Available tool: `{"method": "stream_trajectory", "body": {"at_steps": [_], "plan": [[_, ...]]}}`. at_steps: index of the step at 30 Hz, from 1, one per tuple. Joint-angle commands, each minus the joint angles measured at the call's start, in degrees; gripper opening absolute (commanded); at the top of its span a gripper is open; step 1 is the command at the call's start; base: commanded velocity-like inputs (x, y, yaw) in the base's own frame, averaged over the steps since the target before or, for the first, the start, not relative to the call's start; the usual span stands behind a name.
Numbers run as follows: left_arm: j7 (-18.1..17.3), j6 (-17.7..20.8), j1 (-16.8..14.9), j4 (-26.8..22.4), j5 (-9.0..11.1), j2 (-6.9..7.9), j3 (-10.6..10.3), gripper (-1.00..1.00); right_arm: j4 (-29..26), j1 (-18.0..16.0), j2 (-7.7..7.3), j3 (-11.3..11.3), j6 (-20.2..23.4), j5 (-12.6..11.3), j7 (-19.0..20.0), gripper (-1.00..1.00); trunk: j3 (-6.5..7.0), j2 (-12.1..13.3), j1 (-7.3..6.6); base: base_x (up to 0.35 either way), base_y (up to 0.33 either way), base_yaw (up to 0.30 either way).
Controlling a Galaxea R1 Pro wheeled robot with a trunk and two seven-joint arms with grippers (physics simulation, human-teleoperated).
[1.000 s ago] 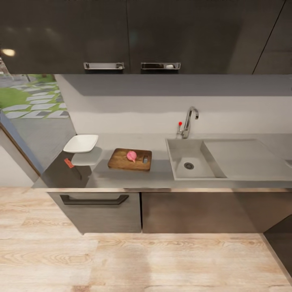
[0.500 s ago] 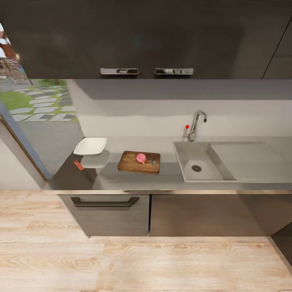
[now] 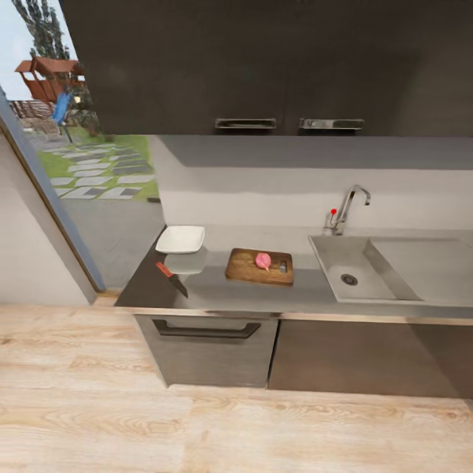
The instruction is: In the kitchen, take the Vidalia onion out of the sink, dice it on the chopping board with the paring knife, put the diced onion into the bowl on the countertop, then place both the paring knife and the chopping board into the sink.
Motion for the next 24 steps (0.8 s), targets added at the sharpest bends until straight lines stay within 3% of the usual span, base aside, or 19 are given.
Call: {"method": "stream_trajectory", "body": {"at_steps": [1, 9, 24], "plan": [[0.3, -0.1, 0.0, -0.1, 0.6, 0.09, -0.5, 1.0, -0.1, 0.0, 0.07, -0.4, -0.1, 0.3, 0.4, 1.0, 0.01, -0.1, 0.04, 0.0, 0.308, 0.104], [0.3, -0.1, 0.0, -0.1, 0.6, 0.09, -0.5, 1.0, -0.1, 0.0, -0.01, -0.4, 0.0, 0.3, 0.5, 1.0, 0.74, -0.1, 0.04, 0.0, 0.307, 0.094], [0.3, -0.1, 0.0, 0.2, 0.5, 0.07, -0.5, 1.0, -0.1, 0.0, -0.04, -0.4, 0.0, 0.3, 0.5, 1.0, 1.58, -0.1, 0.04, 0.0, 0.307, 0.006]]}}
